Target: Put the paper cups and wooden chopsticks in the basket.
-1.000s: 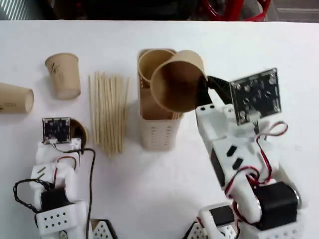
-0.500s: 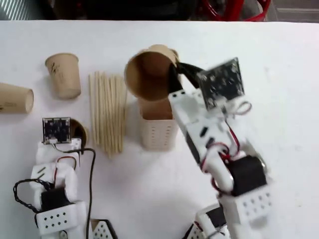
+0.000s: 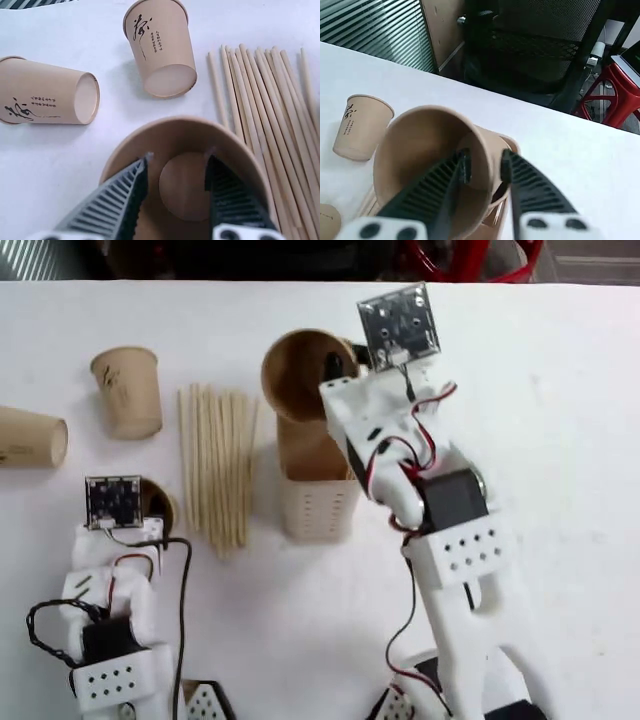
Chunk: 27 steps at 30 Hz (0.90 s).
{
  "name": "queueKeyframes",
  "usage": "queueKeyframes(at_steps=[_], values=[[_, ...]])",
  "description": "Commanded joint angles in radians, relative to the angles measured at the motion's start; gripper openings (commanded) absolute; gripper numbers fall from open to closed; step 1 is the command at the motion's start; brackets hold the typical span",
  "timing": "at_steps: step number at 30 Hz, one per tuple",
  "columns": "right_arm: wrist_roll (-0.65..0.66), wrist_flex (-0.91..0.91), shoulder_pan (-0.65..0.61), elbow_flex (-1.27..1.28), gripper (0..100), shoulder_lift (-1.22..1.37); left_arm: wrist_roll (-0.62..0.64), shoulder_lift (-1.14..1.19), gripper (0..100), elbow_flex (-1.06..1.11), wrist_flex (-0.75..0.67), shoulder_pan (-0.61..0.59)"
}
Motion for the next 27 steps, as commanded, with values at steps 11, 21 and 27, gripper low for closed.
queueKeyframes(at_steps=[11, 21, 27], values=[[-0.008, -0.085, 0.015, -0.097, 33.0, 0.044, -0.006, 0.001, 20, -0.006, -0.015, 0.008], [-0.008, -0.219, 0.008, -0.081, 33.0, 0.051, -0.006, 0.001, 20, -0.005, -0.015, 0.008], [-0.009, -0.232, 0.038, -0.06, 33.0, 0.143, -0.006, 0.001, 20, -0.005, -0.015, 0.008]])
